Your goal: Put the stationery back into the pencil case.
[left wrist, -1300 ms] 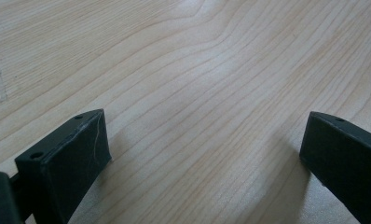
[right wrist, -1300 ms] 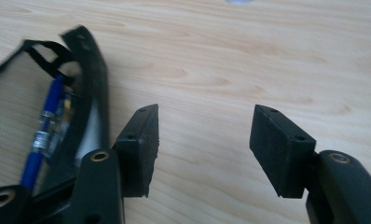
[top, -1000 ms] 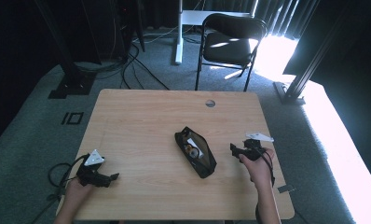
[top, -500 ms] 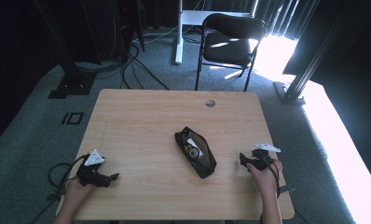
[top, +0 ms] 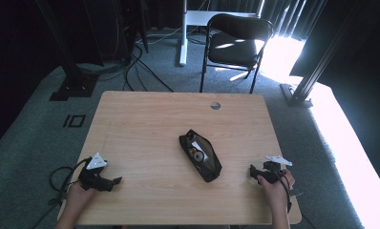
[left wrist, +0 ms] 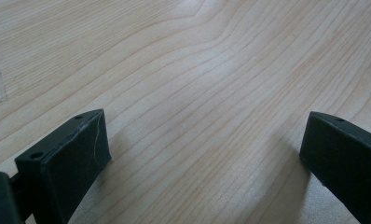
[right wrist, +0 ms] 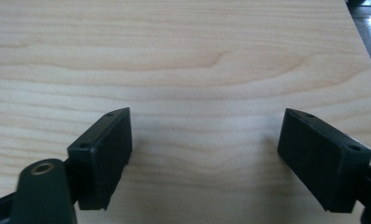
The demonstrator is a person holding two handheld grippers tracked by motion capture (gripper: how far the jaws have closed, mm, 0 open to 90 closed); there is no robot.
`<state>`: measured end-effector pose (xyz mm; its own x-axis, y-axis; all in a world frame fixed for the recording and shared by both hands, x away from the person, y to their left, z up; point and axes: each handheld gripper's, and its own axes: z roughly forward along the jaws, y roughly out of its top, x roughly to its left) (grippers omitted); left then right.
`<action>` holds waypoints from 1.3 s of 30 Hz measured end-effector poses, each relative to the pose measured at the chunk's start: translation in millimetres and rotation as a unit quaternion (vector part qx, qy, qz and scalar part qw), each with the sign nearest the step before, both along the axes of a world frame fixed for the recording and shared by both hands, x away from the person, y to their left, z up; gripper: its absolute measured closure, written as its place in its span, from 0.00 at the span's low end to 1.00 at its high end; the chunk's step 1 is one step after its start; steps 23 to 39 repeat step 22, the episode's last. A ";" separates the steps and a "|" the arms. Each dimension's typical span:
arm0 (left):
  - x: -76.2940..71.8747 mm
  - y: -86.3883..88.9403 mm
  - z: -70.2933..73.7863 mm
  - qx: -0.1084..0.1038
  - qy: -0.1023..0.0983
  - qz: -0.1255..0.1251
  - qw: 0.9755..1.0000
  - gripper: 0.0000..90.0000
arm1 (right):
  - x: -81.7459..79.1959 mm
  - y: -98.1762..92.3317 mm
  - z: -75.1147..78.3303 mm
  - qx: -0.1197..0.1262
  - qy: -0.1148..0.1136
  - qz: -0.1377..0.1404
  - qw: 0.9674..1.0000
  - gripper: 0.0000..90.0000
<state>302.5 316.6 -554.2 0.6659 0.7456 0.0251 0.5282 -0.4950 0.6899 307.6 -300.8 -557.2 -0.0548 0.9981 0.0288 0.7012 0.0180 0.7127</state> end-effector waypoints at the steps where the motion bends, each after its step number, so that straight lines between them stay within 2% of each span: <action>1: 0.0 0.0 0.0 0.000 0.000 0.000 1.000 0.02 | -1.2 -0.5 -0.6 -0.003 -0.001 -0.002 1.000 0.18; 5: 0.0 0.0 0.0 0.000 0.000 0.000 1.000 0.02 | -6.7 -2.4 -1.4 0.000 -0.005 -0.007 1.000 0.18; 8: 0.0 0.0 0.0 0.000 0.000 0.000 1.000 0.02 | -10.1 -3.6 -4.0 0.000 -0.016 -0.011 1.000 0.16; 39: 0.0 0.0 0.0 0.000 0.000 0.000 1.000 0.02 | -8.1 -3.9 -4.3 -0.002 -0.016 -0.004 1.000 0.15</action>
